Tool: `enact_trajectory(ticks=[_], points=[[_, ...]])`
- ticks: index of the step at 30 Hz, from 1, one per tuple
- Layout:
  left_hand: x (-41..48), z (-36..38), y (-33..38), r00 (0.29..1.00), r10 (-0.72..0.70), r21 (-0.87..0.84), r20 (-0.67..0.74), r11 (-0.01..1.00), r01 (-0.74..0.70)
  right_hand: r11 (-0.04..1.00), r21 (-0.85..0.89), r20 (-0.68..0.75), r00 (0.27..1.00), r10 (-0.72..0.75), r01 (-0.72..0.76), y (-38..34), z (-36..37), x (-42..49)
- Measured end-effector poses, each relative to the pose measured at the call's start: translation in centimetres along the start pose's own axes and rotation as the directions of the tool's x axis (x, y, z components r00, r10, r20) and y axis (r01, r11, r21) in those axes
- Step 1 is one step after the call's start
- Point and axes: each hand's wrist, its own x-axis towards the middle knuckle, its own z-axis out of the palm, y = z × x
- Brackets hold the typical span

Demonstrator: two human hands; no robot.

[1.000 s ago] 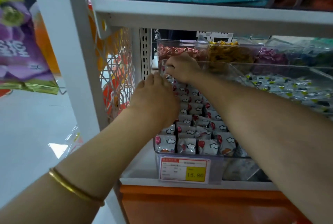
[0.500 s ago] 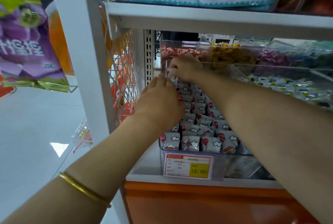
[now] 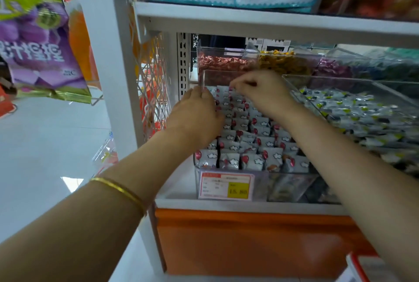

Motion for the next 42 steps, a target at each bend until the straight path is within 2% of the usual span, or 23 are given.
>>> enact_trajectory(ticks=[3, 7, 10, 14, 17, 19, 21, 23, 26, 28, 29, 32, 35, 36, 39, 42], points=[[-1.2, -0.2, 0.4, 0.996, 0.003, -0.100, -0.086, 0.995, -0.011, 0.998, 0.055, -0.033, 0.999, -0.001, 0.003, -0.9, -1.8, -5.5], [-4.7, 0.7, 0.4, 0.973, 0.054, -0.198, -0.226, 0.975, -0.100, 0.997, -0.068, 0.035, 0.998, -0.046, 0.048, -1.8, -2.2, -10.5], [-7.1, 1.7, 0.3, 0.961, 0.113, -0.175, -0.251, 0.971, -0.160, 0.968, -0.225, 0.045, 0.994, -0.103, 0.111, -2.1, -1.7, -11.5], [-8.0, 2.5, 0.0, 0.969, 0.142, -0.096, -0.204, 0.982, -0.164, 0.881, -0.434, 0.114, 0.981, -0.154, 0.189, -2.3, -0.4, -11.1], [-7.9, 2.8, -0.4, 0.968, 0.151, -0.036, -0.199, 0.986, -0.161, 0.855, -0.472, 0.155, 0.975, -0.157, 0.213, -2.2, 0.5, -10.7], [-7.9, 2.9, -0.5, 0.969, 0.150, -0.072, -0.197, 0.983, -0.167, 0.883, -0.416, 0.126, 0.975, -0.182, 0.219, -2.2, 0.7, -10.5], [-8.0, 2.6, -0.2, 0.965, 0.133, -0.205, -0.224, 0.962, -0.180, 0.932, -0.297, 0.032, 0.978, -0.207, 0.207, -2.5, 0.5, -10.5], [-8.2, 1.9, 0.1, 0.949, 0.099, -0.337, -0.300, 0.920, -0.202, 0.985, -0.058, -0.135, 0.976, -0.170, 0.164, -2.9, -0.3, -10.7], [-8.7, 0.7, 0.5, 0.911, 0.097, -0.379, -0.400, 0.888, -0.261, 0.963, 0.243, -0.318, 0.947, -0.031, 0.113, -2.9, -2.1, -11.5], [-9.3, 0.3, 0.7, 0.911, 0.122, -0.336, -0.394, 0.903, -0.266, 0.905, 0.419, -0.366, 0.926, 0.093, 0.075, -2.8, -3.1, -12.2], [-9.6, 0.3, 0.8, 0.916, 0.130, -0.316, -0.379, 0.912, -0.260, 0.842, 0.536, -0.365, 0.917, 0.162, 0.064, -2.7, -3.5, -12.6], [-10.2, 0.1, 1.1, 0.943, 0.128, -0.353, -0.308, 0.905, -0.238, 0.574, 0.818, -0.249, 0.911, 0.330, 0.016, -2.7, -4.0, -13.6], [-10.5, -0.2, 1.1, 0.960, 0.128, -0.562, -0.249, 0.788, -0.251, 0.437, 0.897, -0.115, 0.922, 0.369, -0.063, -2.2, -3.9, -14.3], [-10.5, -0.4, 1.1, 0.969, 0.122, -0.625, -0.213, 0.746, -0.231, 0.444, 0.892, -0.089, 0.932, 0.352, -0.082, -2.1, -3.9, -14.5], [-10.6, -0.8, 0.6, 0.990, 0.082, -0.750, -0.112, 0.647, -0.138, 0.584, 0.809, -0.088, 0.966, 0.242, -0.073, -1.7, -4.2, -14.8], [-10.3, -1.0, 0.4, 0.999, 0.032, -0.909, 0.009, 0.417, -0.005, 0.638, 0.769, -0.116, 0.971, 0.208, -0.045, -1.6, -4.2, -14.9]])
